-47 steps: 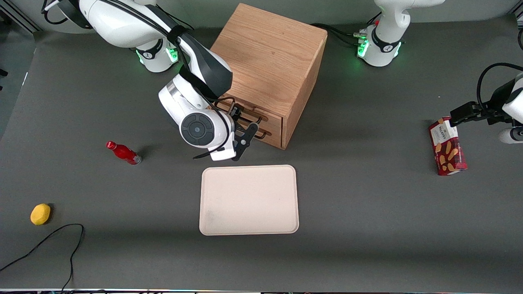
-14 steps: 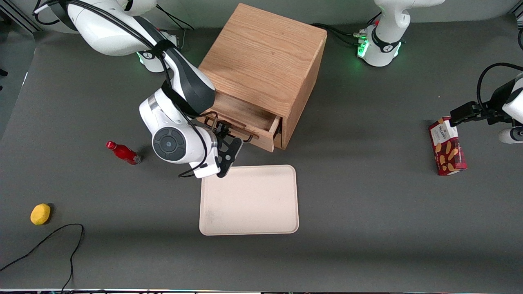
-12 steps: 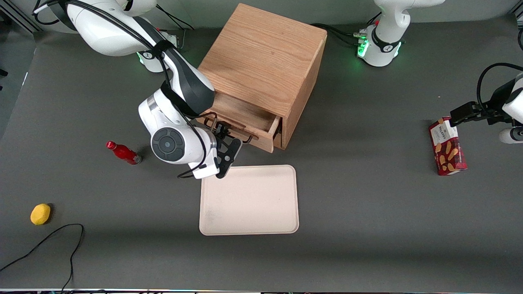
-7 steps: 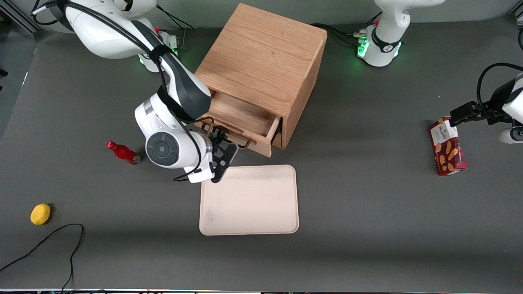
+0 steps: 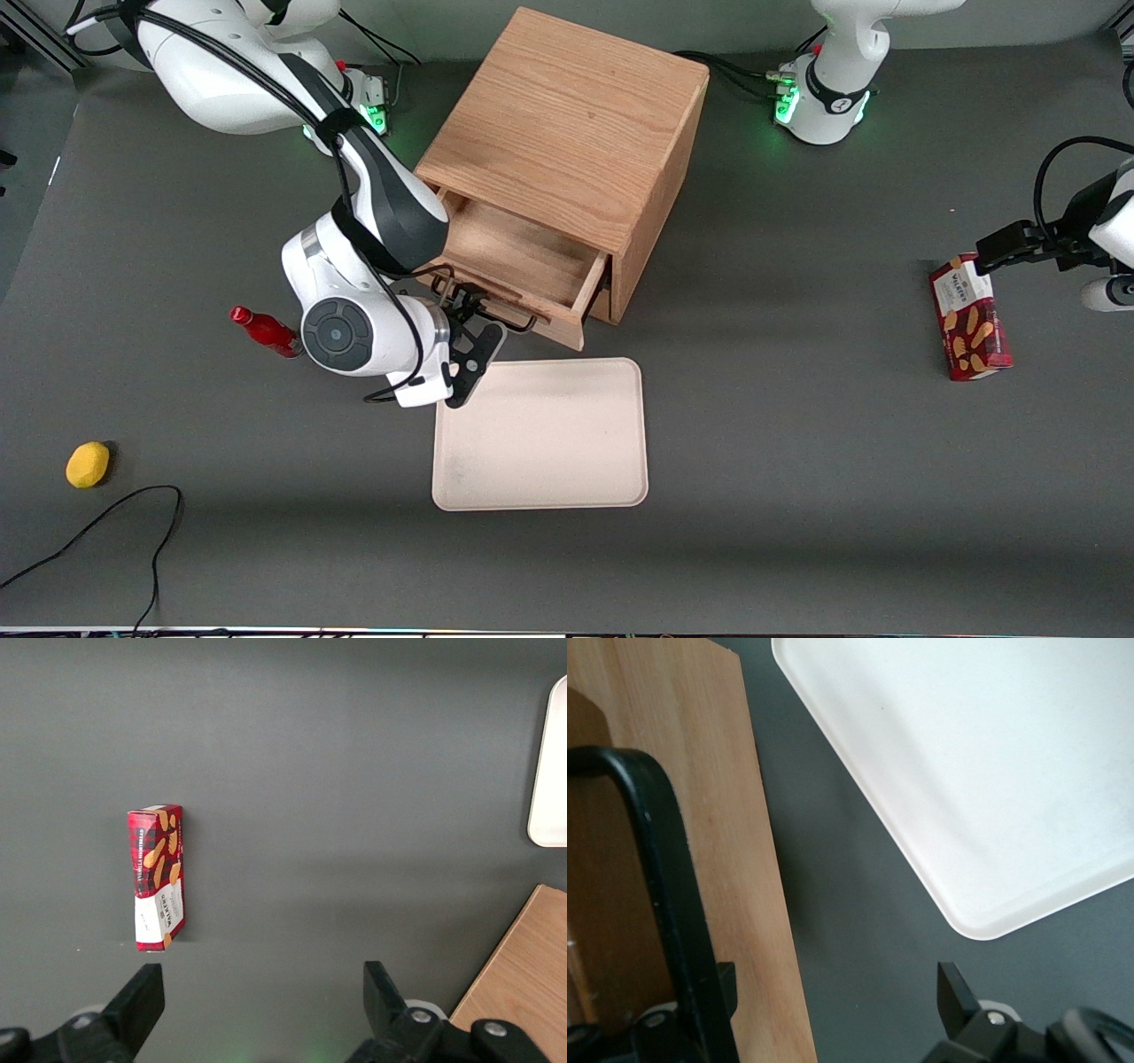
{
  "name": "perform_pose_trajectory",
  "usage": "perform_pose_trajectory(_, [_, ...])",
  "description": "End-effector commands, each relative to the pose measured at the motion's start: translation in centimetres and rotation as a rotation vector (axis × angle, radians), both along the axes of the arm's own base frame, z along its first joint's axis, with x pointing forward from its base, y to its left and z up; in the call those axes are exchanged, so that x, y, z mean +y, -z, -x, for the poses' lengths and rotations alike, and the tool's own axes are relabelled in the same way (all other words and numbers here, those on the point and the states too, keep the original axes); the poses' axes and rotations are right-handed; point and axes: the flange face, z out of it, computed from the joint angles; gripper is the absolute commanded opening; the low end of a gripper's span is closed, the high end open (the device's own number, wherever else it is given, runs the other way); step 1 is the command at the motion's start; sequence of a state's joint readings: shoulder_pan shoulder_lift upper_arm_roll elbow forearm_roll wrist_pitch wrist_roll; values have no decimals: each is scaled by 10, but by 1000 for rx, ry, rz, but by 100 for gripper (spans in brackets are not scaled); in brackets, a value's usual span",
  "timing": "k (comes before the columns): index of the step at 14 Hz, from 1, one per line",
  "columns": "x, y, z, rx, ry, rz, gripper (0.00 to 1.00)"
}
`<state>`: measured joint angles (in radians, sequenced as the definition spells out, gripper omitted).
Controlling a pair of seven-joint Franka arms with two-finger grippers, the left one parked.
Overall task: Open upper drawer
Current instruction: 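Keep pulling the upper drawer further out with the right gripper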
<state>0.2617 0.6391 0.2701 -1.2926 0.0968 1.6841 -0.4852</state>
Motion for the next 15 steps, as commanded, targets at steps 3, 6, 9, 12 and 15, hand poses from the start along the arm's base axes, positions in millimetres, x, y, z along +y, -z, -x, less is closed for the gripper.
perform_pose_trajectory(3, [-6,-3,-17,-22,1,-21,100])
perform_pose_trajectory(6, [-10,-4,-20,-23,10,-25,100])
perform_pose_trajectory(9, [-13,-9,-23,-24,16,-31,100])
perform_pose_trajectory(12, [-13,-14,-23,-26,16,-33,100])
perform_pose_trajectory(15, [-15,-17,-25,-33,20,-35,100])
